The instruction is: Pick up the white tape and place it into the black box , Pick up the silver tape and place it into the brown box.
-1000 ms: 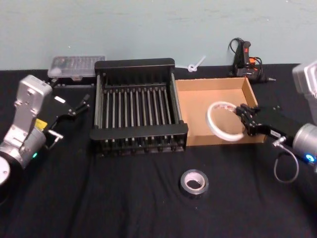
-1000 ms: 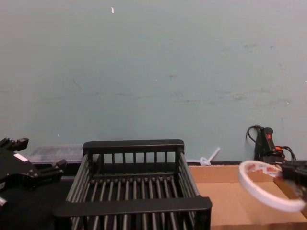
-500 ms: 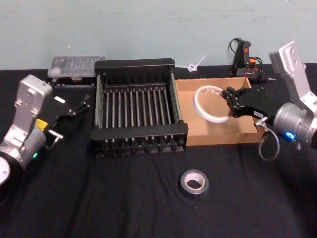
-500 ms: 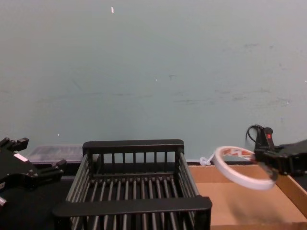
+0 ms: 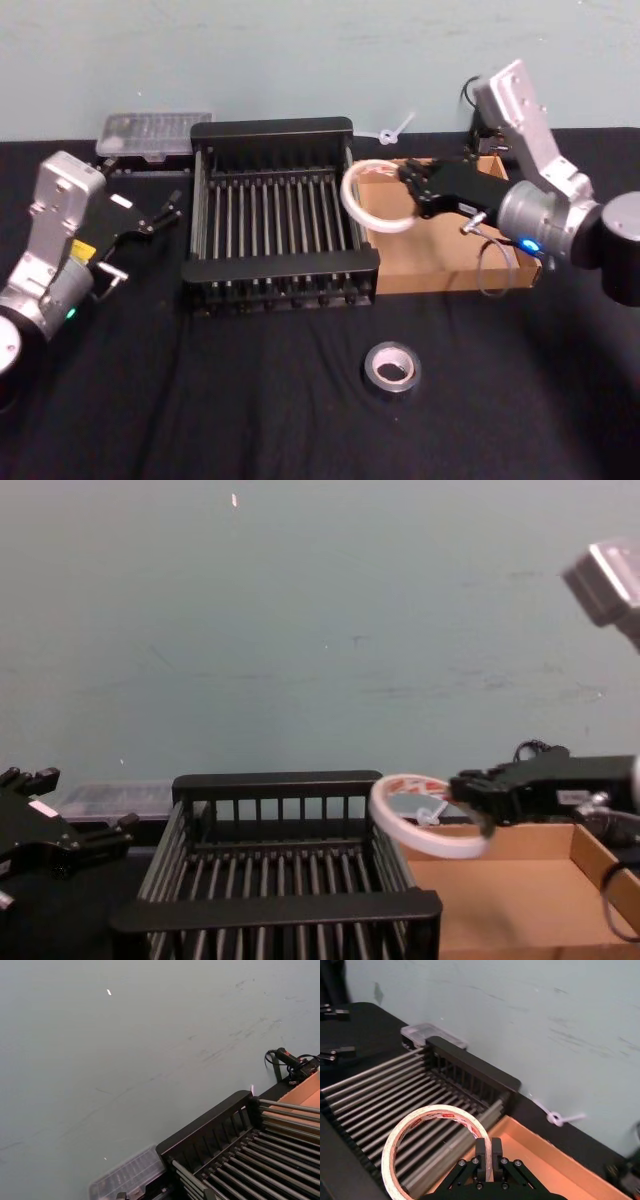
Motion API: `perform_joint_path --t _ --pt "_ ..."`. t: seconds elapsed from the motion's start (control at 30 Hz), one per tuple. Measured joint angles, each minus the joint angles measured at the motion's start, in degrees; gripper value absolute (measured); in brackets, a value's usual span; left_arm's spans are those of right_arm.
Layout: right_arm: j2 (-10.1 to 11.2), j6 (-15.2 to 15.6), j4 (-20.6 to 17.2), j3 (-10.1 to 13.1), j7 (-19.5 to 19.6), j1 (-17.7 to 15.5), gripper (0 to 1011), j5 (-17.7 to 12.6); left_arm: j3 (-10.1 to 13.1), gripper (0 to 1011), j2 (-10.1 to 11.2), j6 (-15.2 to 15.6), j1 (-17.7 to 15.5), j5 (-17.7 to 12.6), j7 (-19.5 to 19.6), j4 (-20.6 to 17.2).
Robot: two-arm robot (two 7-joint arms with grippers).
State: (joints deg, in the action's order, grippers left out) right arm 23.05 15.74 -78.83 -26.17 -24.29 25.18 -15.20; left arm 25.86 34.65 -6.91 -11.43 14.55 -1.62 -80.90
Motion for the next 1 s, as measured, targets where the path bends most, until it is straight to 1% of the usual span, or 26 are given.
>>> perform_joint_path --t 0.13,0.23,0.43,0.77,1.0 --pt "-1.02 -0.28 1.29 -1.00 -0.60 1.31 77 0.78 0.00 1001 0.00 0.00 0.00 0.00 0.00 0.00" --pt "-2.23 -0.58 2.71 -2.11 -1.21 2.74 77 1.72 0.00 1001 0.00 0.00 0.00 0.00 0.00 0.00" --pt "-3.78 -0.93 4.54 -3.50 -2.17 4.45 77 2.94 0.00 1001 0.00 0.00 0.00 0.00 0.00 0.00" --pt "-5.47 -1.20 6.71 -4.71 -3.23 6.14 77 4.06 0.00 1001 0.00 0.00 0.00 0.00 0.00 0.00" --pt "-6.06 -1.28 7.46 -4.89 -3.50 6.63 77 4.31 0.00 1002 0.00 0.00 0.00 0.00 0.00 0.00"
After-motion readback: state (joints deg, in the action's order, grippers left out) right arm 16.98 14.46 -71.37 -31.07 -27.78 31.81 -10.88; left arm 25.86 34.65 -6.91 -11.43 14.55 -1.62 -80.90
